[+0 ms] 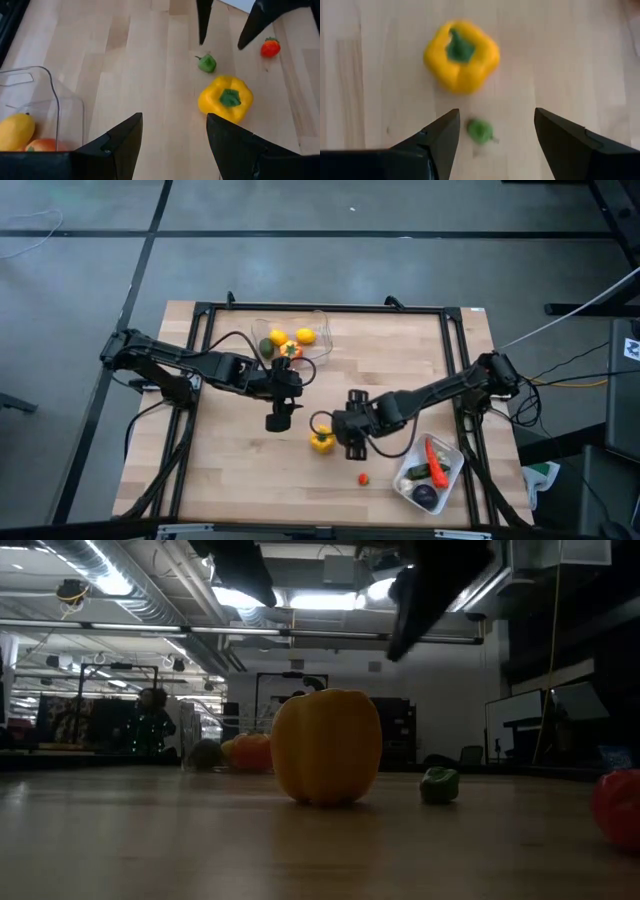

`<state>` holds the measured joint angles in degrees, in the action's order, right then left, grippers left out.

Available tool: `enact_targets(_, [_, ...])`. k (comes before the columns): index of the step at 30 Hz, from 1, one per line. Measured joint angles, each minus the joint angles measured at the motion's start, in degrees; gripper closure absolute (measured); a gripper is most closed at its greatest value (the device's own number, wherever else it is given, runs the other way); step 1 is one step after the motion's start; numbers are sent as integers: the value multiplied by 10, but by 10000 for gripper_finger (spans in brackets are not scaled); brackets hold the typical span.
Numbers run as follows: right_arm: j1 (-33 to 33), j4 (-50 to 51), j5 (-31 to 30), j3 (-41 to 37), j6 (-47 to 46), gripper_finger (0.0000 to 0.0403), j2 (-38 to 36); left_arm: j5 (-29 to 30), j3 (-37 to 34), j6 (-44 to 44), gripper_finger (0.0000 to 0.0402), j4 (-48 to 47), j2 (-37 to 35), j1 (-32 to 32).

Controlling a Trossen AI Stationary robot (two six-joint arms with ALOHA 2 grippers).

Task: Sort produce into baskets
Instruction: Put the yellow bell pepper into the white bin

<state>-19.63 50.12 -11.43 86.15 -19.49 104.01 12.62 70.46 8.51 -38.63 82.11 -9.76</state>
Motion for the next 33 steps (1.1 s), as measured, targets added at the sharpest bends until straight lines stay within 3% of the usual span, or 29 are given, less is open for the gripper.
enact_targets(17, [29, -38, 19, 0, 5, 145, 0, 0, 0, 1, 185, 1, 0, 0])
enact_targets(21, [29, -38, 15, 0, 4, 110, 0, 0, -1, 1, 185, 1, 0, 0])
enact_targets(28, [37, -37, 34, 0, 3, 13, 0, 0, -1, 1, 185, 1, 0, 0])
enact_targets(33, [40, -38, 47, 0, 3, 17, 0, 0, -1, 8, 185, 1, 0, 0])
